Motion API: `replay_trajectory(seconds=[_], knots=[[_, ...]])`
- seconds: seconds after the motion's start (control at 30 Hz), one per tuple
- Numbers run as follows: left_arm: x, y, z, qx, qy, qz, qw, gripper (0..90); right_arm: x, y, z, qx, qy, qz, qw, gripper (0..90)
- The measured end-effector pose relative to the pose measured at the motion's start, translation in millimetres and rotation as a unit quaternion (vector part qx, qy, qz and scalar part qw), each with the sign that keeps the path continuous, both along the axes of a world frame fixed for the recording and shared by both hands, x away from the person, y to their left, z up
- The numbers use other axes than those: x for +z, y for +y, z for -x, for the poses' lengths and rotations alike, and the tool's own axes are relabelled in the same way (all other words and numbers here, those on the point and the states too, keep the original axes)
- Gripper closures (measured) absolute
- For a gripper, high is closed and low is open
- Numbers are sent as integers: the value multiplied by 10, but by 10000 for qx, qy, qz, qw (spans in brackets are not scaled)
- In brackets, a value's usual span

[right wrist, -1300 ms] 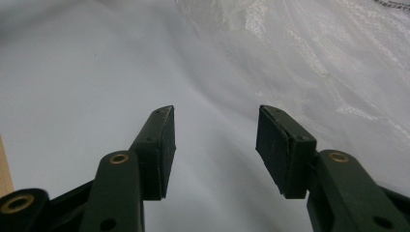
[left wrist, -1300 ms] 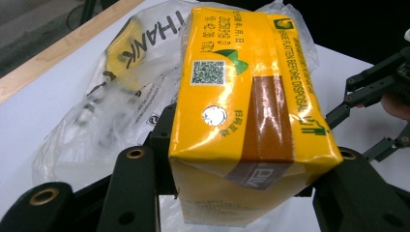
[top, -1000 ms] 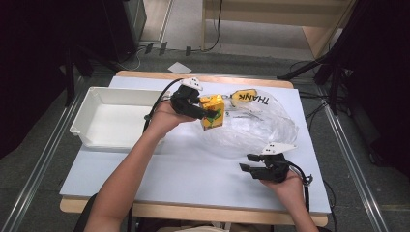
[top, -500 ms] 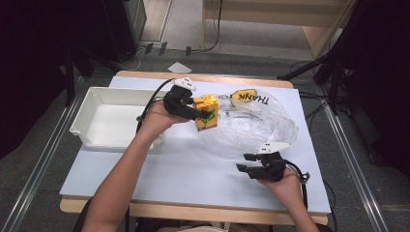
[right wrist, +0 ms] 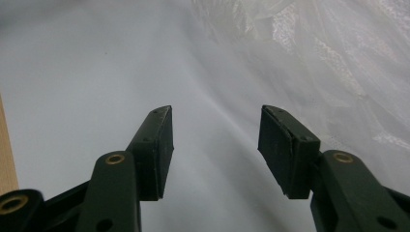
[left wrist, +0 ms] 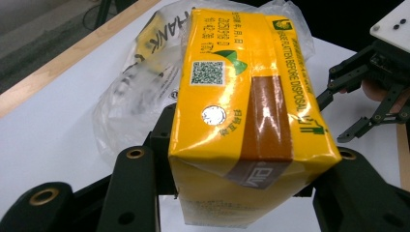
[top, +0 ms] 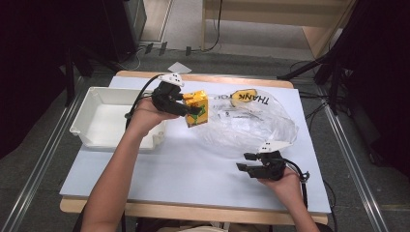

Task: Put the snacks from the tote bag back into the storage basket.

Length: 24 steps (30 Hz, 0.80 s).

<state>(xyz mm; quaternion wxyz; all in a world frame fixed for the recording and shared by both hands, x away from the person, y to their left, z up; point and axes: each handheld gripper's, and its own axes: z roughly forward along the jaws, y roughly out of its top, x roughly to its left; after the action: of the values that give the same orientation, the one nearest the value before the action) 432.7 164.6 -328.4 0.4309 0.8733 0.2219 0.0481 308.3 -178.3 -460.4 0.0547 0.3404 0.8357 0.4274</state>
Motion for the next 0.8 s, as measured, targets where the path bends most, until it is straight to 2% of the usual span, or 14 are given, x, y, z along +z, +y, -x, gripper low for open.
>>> replay_trajectory(seconds=[0.3,0.57,0.8], knots=[[9,109,-33,125,-18,-77,9999,525,-13,-19,-16,-9,55,-59,10000,479],[32,263,-59,274,83,18,9996,524,-10,-36,-16,-36,38,-59,10000,482],[32,360,-87,421,30,37,9991,524,-15,-33,-19,-40,28,-29,10000,482]])
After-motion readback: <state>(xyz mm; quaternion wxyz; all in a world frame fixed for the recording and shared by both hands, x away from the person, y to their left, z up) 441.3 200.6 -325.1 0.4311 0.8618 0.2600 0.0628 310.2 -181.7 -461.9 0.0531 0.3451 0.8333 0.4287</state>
